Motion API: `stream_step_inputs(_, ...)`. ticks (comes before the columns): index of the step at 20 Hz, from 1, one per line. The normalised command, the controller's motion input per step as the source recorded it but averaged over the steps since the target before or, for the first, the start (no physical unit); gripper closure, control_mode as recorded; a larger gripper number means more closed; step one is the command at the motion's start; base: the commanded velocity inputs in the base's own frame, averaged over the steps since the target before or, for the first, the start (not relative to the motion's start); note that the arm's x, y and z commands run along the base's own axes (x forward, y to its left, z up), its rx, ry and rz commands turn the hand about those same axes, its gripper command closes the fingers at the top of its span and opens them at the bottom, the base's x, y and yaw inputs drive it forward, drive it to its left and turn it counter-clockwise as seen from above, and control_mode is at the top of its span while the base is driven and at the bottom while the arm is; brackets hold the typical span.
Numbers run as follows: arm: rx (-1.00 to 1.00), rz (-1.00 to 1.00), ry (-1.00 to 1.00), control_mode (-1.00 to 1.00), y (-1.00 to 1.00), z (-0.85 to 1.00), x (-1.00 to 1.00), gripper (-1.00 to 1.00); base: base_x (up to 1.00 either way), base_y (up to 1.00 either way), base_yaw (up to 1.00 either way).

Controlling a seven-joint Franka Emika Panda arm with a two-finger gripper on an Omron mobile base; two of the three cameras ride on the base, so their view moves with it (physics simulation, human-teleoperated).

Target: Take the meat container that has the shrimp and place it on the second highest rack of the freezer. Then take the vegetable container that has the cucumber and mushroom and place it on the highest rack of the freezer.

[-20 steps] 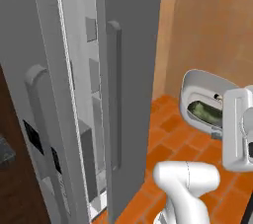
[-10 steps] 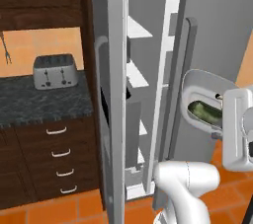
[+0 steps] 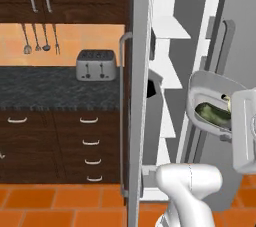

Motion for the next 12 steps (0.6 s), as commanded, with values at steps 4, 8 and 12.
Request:
stream_step_inputs(4,0.00,0.00,0.00,1.00,0.00,0.00,0.00,1.00,0.48,-0.30,0.29)
stream_step_inputs(8,0.00,0.00,0.00,1.00,0.00,0.00,0.00,1.00,0.40,-0.64,0.29)
stream_step_inputs(12,0.00,0.00,0.00,1.00,0.00,0.00,0.00,1.00,0.52,-0.33,0.21)
